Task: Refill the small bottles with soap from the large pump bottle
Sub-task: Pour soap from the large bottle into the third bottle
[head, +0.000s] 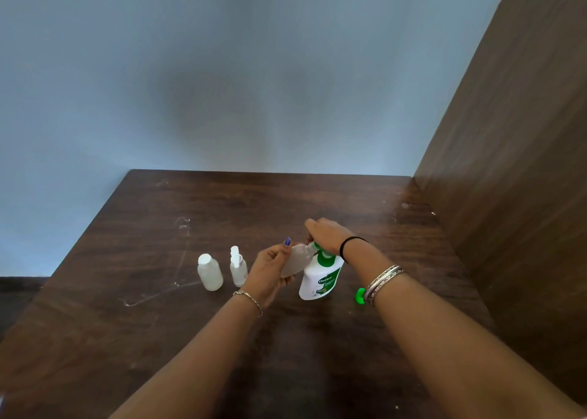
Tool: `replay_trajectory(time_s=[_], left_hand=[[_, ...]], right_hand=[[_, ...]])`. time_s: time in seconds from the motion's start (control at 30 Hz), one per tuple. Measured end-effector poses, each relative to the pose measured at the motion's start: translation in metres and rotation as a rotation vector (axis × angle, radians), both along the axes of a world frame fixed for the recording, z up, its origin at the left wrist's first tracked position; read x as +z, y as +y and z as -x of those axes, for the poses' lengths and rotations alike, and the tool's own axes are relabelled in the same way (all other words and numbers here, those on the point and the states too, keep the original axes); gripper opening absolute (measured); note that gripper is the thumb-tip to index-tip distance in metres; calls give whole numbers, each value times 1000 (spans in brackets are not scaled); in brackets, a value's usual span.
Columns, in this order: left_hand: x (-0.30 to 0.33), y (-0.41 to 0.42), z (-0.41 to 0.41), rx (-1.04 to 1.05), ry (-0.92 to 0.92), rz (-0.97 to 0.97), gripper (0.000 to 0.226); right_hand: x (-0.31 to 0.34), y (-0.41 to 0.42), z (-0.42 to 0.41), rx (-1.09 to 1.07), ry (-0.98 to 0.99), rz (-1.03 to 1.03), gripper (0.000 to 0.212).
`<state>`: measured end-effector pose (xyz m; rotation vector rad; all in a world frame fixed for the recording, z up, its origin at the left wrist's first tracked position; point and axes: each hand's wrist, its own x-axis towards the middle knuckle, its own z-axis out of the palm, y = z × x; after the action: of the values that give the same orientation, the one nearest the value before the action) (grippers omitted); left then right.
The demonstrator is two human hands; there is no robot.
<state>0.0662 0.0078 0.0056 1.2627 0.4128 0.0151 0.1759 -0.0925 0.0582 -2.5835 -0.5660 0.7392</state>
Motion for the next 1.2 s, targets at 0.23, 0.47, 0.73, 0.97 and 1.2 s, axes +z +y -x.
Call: replay_trajectory(time_s=[0.23, 0.47, 0.73, 0.97, 1.2], left_hand=[[1, 1, 2, -12, 0, -1, 33], [0, 1, 1, -10, -12, 8, 29], [4, -2, 0, -7, -14, 25, 35], [1, 1, 1, 2, 20, -14, 27], [4, -1, 1, 5, 5, 7, 33]], right_hand=[[0, -1, 4, -27, -20, 38, 38], [1, 0, 7, -78, -38, 25, 33], [5, 3, 4, -65, 59, 6, 34], [1, 0, 8, -116, -57, 28, 36], [2, 0, 6, -108, -46, 13, 40]])
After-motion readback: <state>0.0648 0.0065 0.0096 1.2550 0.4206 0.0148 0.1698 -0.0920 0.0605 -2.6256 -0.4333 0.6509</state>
